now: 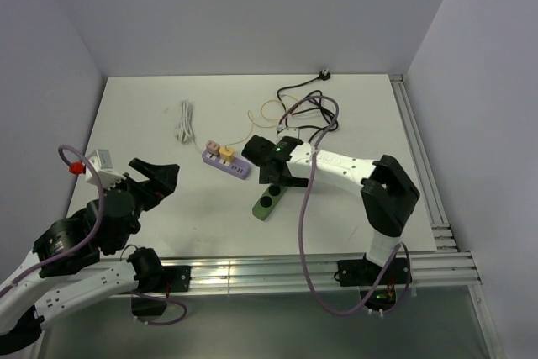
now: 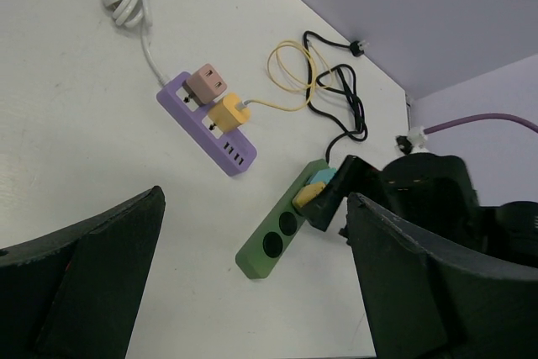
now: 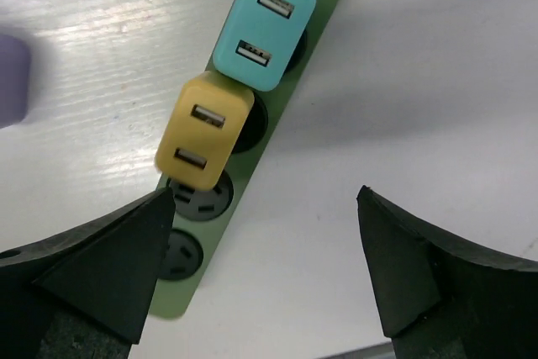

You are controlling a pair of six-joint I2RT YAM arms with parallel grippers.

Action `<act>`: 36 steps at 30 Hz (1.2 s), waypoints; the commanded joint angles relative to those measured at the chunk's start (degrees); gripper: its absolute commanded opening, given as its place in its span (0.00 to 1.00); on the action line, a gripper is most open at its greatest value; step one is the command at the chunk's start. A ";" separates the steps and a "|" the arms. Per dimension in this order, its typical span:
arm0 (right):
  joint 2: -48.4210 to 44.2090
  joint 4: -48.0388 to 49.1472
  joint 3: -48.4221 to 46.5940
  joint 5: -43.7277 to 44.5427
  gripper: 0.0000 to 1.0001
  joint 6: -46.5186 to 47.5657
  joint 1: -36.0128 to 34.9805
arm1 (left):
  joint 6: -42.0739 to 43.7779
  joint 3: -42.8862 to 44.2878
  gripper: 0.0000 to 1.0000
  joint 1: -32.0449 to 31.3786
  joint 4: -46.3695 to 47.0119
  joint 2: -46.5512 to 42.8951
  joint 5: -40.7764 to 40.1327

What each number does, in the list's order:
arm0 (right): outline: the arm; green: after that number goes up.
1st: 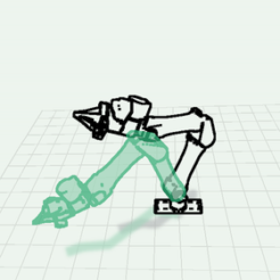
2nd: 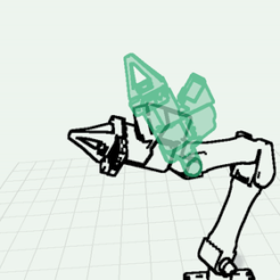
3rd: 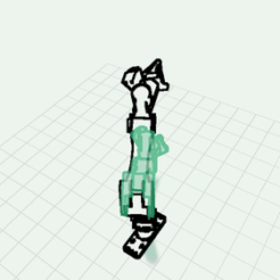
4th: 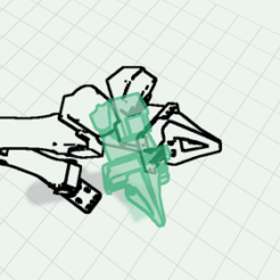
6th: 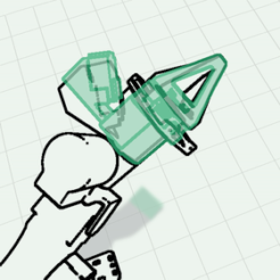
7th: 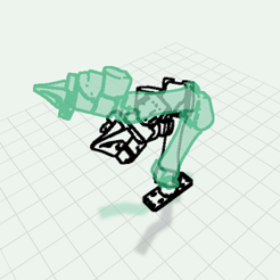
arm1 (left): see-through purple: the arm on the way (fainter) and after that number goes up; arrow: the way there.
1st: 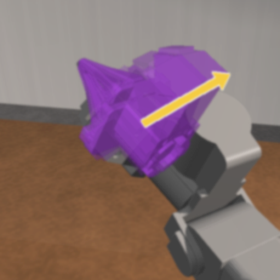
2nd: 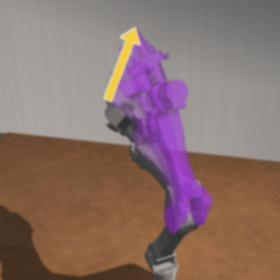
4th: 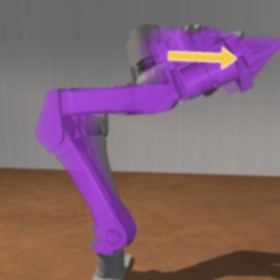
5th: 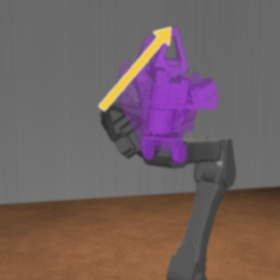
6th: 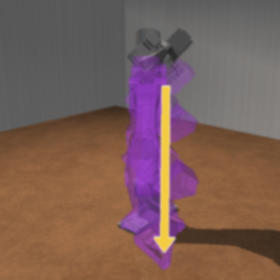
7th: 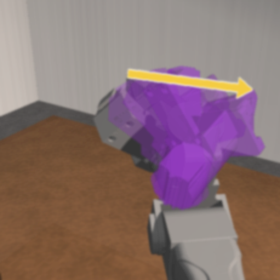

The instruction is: Insert the plug

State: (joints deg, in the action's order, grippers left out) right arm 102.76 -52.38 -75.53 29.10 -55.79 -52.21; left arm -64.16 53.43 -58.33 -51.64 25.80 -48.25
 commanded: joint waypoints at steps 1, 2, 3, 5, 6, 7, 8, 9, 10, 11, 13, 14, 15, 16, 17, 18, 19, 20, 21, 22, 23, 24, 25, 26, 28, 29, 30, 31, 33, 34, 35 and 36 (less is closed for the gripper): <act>-5.90 -5.45 -4.44 2.71 0.95 1.73 -0.27 | 3.07 1.86 0.95 -0.03 2.41 -1.28 0.08; -6.78 -5.45 -4.80 2.54 0.97 2.43 -0.27 | 3.43 1.85 0.95 -0.03 2.68 -1.45 0.43; -6.78 -5.45 -5.41 2.28 0.99 3.05 -0.27 | 4.12 1.68 0.95 -0.03 2.94 -1.63 0.52; -5.65 -7.11 -8.30 2.27 1.00 4.02 -0.18 | 4.39 1.68 0.95 -0.03 3.47 -1.81 0.70; -4.86 -7.99 -9.45 2.19 1.00 4.11 0.17 | 4.57 1.77 0.95 -0.03 3.39 -1.89 0.87; -4.24 -8.61 -10.25 0.97 1.00 5.68 0.44 | 4.57 1.77 0.95 -0.03 3.47 -1.81 0.96; -3.19 -8.79 -11.39 0.35 1.00 6.30 0.70 | 4.66 1.68 0.95 -0.03 3.65 -1.89 1.05; -2.92 -8.79 -11.83 -0.27 1.00 6.83 1.14 | 4.66 1.59 0.95 -0.03 3.82 -1.81 1.23; -2.66 -8.62 -12.27 -1.06 1.00 7.44 1.31 | 4.75 1.50 0.95 -0.03 4.09 -1.98 1.66; -2.39 -8.96 -13.23 -2.46 1.00 7.01 1.66 | 5.01 1.15 0.95 -0.03 5.05 -2.07 1.93; -3.00 -8.62 -13.77 -3.96 1.00 5.53 2.89 | 5.89 0.71 0.95 -0.03 6.02 -2.33 3.24; -3.79 -7.31 -13.51 -6.32 1.00 5.17 3.51 | 6.32 0.36 0.94 -0.03 6.72 -2.42 3.68; -4.32 -6.60 -13.07 -8.17 1.00 4.90 4.12 | 7.11 0.27 0.94 -0.03 7.86 -2.51 4.12; -4.58 -5.99 -12.20 -9.75 0.98 4.38 5.61 | 7.90 0.10 0.94 -0.03 8.82 -2.42 5.35; -4.85 -4.59 -11.58 -13.07 0.93 4.37 6.58 | 8.96 0.01 0.94 -0.03 9.62 -2.51 6.32; -4.94 -3.96 -11.05 -14.15 0.91 4.46 7.29 | 10.79 0.10 0.93 -0.03 11.19 -2.60 7.02; -4.76 -3.17 -10.18 -15.12 0.89 4.37 8.25 | 11.42 0.27 0.93 -0.03 11.90 -2.69 8.42; -4.33 -3.08 -9.82 -16.26 0.82 4.11 8.69 | 12.91 0.45 0.92 -0.03 13.13 -2.77 9.13; -3.97 -2.82 -9.47 -16.79 0.80 3.85 8.87 | 13.88 0.53 0.92 -0.03 13.14 -2.77 9.75; -3.71 -2.38 -8.77 -17.84 0.78 3.85 9.22 | 15.02 0.71 0.91 -0.03 14.53 -2.86 10.80; -3.19 -1.59 -8.59 -18.29 0.77 3.76 9.31 | 16.16 0.89 0.91 -0.03 15.24 -2.78 12.29; -2.83 -1.67 -8.67 -18.29 0.77 3.41 9.40 | 18.17 1.06 0.90 -0.03 15.77 -2.69 13.00; -2.48 -1.85 -9.02 -18.20 0.77 3.32 9.40 | 18.89 1.32 0.90 -0.03 16.56 -2.69 13.35; -1.78 -2.54 -9.20 -18.12 0.77 3.32 9.40 | 19.59 1.33 0.90 -0.03 17.00 -2.60 13.70; -1.16 -3.25 -9.55 -17.50 0.77 3.14 9.49 | 21.09 1.33 0.90 -0.03 17.97 -2.42 14.58; -0.98 -3.34 -9.64 -17.59 0.77 3.06 9.58 | 21.36 1.41 0.90 -0.03 17.89 -2.34 14.94; -0.81 -3.43 -9.55 -17.76 0.77 2.88 9.58 | 21.71 1.50 0.89 -0.03 17.89 -2.25 15.37; -0.63 -3.34 -9.12 -18.11 0.77 2.44 9.58 | 21.88 1.68 0.89 -0.03 17.63 -1.99 15.64; -0.11 -2.73 -8.68 -18.20 0.77 2.18 9.58 | 21.89 1.94 0.89 -0.03 16.75 -1.72 15.29; 0.16 -2.73 -8.67 -17.94 0.77 1.65 9.58 | 21.89 2.20 0.89 -0.03 16.48 -1.81 15.29; 1.20 -3.34 -9.02 -17.51 0.77 1.56 9.67 | 22.06 2.29 0.89 -0.03 16.22 -1.72 15.29; 1.65 -3.69 -9.46 -17.33 0.77 1.39 9.67 | 22.06 2.47 0.88 -0.03 16.13 -1.89 15.29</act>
State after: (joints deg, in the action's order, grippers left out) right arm 102.63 -56.12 -84.27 11.14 -53.12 -42.59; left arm -44.31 53.49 -58.33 -36.67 23.46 -34.20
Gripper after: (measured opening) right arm 0.769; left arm 0.887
